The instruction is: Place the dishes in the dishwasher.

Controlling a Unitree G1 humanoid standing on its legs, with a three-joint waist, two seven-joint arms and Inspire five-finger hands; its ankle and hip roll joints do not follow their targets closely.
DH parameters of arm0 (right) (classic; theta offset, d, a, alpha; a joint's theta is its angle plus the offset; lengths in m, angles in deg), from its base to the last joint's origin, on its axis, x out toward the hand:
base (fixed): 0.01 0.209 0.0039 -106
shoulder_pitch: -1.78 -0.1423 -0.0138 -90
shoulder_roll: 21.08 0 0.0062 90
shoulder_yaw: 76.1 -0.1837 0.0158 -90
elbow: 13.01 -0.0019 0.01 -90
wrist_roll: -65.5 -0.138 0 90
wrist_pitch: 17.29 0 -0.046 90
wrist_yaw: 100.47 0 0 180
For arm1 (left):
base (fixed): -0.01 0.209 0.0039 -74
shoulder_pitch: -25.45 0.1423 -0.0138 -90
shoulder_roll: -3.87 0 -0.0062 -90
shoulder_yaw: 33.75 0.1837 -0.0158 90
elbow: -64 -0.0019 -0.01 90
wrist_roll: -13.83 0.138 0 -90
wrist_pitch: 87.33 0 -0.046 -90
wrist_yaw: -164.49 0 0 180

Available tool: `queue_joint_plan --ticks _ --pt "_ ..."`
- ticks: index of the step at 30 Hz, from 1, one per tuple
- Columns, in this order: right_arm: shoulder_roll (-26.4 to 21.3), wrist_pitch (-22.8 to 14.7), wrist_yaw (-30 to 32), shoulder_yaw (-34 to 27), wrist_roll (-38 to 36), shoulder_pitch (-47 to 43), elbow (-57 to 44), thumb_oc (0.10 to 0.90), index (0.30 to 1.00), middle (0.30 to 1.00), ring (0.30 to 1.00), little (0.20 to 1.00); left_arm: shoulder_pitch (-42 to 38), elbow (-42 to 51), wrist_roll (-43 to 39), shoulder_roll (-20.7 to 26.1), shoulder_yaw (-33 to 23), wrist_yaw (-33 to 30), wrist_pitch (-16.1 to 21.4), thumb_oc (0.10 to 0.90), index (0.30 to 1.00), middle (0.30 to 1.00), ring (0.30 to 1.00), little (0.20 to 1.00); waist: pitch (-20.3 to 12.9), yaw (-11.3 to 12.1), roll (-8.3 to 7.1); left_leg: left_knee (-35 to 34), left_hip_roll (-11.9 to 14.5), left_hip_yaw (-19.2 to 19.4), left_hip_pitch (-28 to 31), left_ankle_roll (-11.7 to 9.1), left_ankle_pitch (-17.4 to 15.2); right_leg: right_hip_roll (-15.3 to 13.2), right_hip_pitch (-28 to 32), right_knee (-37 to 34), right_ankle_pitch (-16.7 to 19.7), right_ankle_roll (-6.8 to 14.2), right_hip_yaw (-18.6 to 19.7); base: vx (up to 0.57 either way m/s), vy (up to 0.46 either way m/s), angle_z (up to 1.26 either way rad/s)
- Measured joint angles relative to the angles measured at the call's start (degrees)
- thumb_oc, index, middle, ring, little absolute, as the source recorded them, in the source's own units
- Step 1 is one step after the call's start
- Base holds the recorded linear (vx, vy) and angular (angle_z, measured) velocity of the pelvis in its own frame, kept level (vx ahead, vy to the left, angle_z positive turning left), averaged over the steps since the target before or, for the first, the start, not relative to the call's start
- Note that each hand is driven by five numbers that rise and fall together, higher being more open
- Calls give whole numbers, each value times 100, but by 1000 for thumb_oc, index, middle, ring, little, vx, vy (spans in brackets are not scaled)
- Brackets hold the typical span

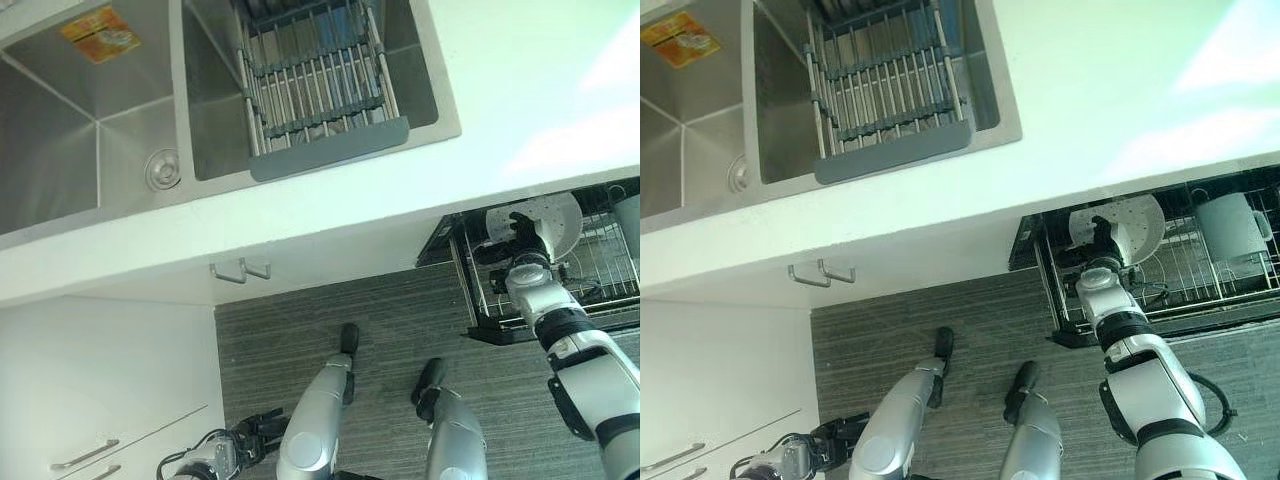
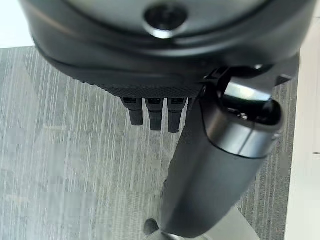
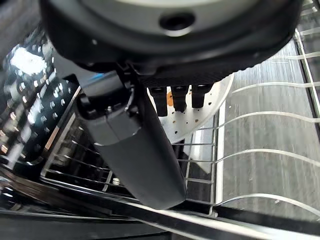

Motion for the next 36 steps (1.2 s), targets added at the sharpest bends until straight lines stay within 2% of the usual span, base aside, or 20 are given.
queue_joint_plan --ticks 7,10,11,15,17,19,23,30,33,36 --pt "304 -196 488 -206 -255 704 -859 800 900 900 900 900 70 6 -214 -62 -221 -490 452 800 900 900 900 900 -10 -212 -69 -30 19 68 191 26 -18 38 213 -181 89 29 61 8 43 -6" --pt "568 -470 697 -308 -260 1507 -1797 800 900 900 900 900 146 59 -214 -21 -660 -922 743 800 900 900 900 900 -65 -405 -237 -23 44 202 367 48 -102 30 331 -211 95 38 182 22 48 -19" --pt "582 -685 767 -476 -136 2127 -2495 800 900 900 900 900 263 280 -212 -12 -849 -1095 834 800 900 900 900 900 -130 -443 -292 -16 48 237 429 49 -131 28 386 -209 93 47 203 11 11 -16" --pt "574 -1026 780 -732 360 3098 -3210 800 900 900 900 900 664 707 -182 44 -1144 -1411 989 800 900 900 900 900 -369 -567 -469 -18 71 320 610 41 -252 32 525 -204 59 76 277 45 -15 -10" --pt "565 -1111 783 -854 767 3487 -3460 800 900 900 900 900 941 818 41 57 -1352 -1621 1021 800 900 900 900 900 -689 -702 -611 -13 82 358 683 28 -324 39 555 -198 27 75 336 56 -15 -11" --pt "478 -1184 752 -1046 865 3665 -3552 800 900 900 900 900 1054 865 270 41 -1354 -1774 977 800 900 900 900 900 -841 -779 -630 -17 85 390 829 15 -367 36 683 -190 -11 78 357 64 -14 -12" --pt "395 -1324 648 -1332 931 4044 -3787 800 900 900 900 900 1381 889 536 44 -1398 -1837 989 800 900 900 900 900 -1380 -857 -643 -17 133 512 969 -9 -446 74 732 -172 -110 96 480 36 -30 -18" --pt "283 -1572 732 -1994 949 4441 -4273 800 900 900 900 900 1398 820 703 -202 -1384 -1637 844 800 900 900 900 900 -1629 -1073 -646 -13 228 672 1114 -46 -472 156 754 -138 -129 61 614 5 -26 -11" --pt "283 -1904 1200 -2350 958 4581 -4457 800 900 900 900 900 1436 618 708 -298 -1378 -1400 735 800 900 900 900 900 -1741 -1188 -722 -12 275 756 1161 -68 -496 211 747 -145 -129 60 704 17 -23 -15" --pt "304 -2127 1827 -3032 959 4810 -4449 800 900 900 900 900 1494 558 752 -348 -1347 -1249 738 800 900 900 900 900 -1841 -1252 -794 -15 307 784 1197 -67 -503 241 768 -152 -140 43 719 14 -24 -9"
